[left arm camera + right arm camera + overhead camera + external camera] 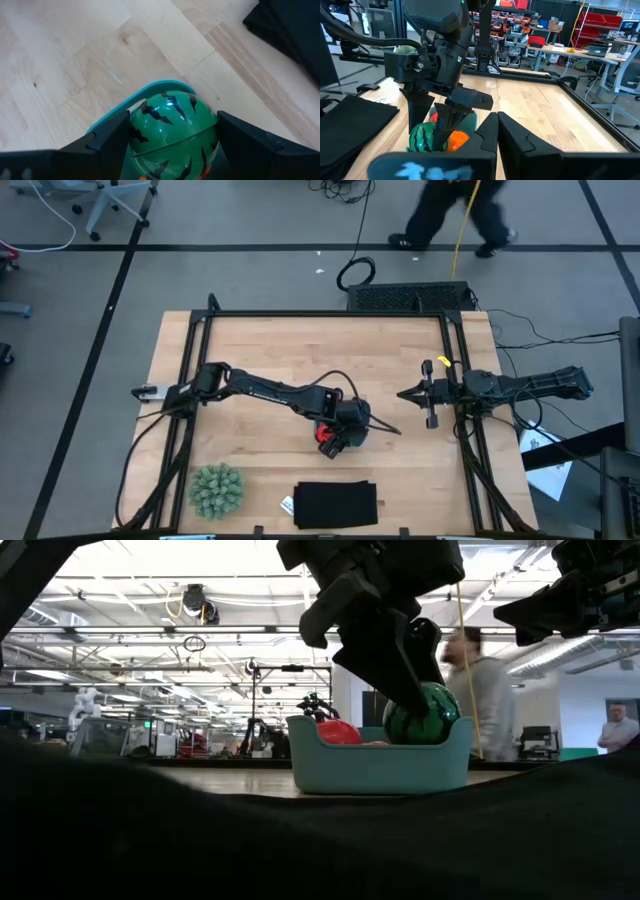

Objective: Pick and placing Produce into tupperware
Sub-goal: Put the watermelon into the basket

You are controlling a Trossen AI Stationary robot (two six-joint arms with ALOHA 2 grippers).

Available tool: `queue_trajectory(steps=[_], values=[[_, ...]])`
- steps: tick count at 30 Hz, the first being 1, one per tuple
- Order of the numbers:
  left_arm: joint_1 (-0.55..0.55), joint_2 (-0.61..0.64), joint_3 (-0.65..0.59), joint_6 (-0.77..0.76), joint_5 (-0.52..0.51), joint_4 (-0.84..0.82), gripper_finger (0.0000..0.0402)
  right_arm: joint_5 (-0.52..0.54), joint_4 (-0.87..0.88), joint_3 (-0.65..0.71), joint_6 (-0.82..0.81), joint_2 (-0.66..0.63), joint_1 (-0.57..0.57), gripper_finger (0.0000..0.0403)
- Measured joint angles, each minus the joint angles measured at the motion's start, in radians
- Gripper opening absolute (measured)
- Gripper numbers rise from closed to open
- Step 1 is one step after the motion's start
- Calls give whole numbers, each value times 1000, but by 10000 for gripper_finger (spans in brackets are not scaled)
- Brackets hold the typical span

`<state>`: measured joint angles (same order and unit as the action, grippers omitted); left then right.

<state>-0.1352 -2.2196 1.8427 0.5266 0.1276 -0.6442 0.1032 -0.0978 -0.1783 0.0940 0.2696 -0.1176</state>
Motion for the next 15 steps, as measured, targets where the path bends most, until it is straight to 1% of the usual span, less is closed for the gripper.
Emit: queue_trajectory(steps=[5,8,13,15], values=[[2,0,0,2,-2,0,271,0,0,0,0,0,0,0],[2,0,0,-28,-24,1,271,0,0,0,0,0,0,0],[7,0,0,-70,-22,-3,271,0,0,0,-3,0,0,0],[8,0,0,-92,-1,-5,271,0,0,0,-3,0,0,0]])
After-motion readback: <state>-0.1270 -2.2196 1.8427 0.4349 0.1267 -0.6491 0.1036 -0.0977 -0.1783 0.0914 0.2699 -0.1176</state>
